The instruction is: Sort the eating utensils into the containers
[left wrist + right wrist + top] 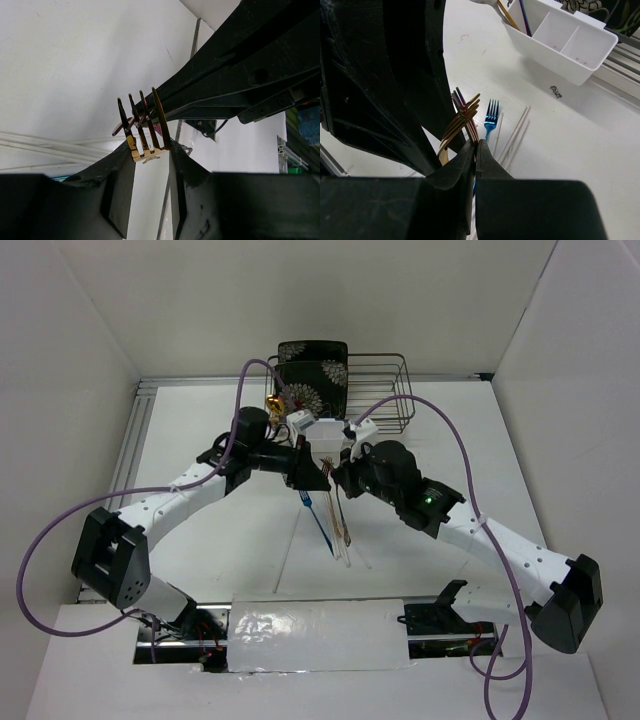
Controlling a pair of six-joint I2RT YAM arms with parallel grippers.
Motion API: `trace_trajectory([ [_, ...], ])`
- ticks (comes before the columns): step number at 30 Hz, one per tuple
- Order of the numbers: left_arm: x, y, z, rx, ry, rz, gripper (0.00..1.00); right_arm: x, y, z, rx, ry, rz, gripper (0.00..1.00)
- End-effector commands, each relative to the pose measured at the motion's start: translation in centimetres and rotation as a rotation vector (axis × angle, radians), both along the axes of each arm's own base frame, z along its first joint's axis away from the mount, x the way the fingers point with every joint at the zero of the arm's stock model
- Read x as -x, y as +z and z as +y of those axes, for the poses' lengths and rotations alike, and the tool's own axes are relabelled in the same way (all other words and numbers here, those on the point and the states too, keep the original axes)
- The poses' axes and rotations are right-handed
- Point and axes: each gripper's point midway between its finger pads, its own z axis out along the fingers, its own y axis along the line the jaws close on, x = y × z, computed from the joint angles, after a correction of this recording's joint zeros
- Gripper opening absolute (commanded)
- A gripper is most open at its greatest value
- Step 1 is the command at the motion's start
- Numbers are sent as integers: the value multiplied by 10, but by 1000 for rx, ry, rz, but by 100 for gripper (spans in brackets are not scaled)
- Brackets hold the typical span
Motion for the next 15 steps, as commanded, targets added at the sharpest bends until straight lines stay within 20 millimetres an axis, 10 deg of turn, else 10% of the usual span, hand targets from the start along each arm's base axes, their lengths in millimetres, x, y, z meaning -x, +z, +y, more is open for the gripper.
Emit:
trace_trajectory([
  [1,-3,37,3,80,-43,-118,2,-4,19,-2,-35,-6,-58,0],
  [15,-17,77,63,139,18,-136,0,21,-9,-23,124,84,-37,0],
])
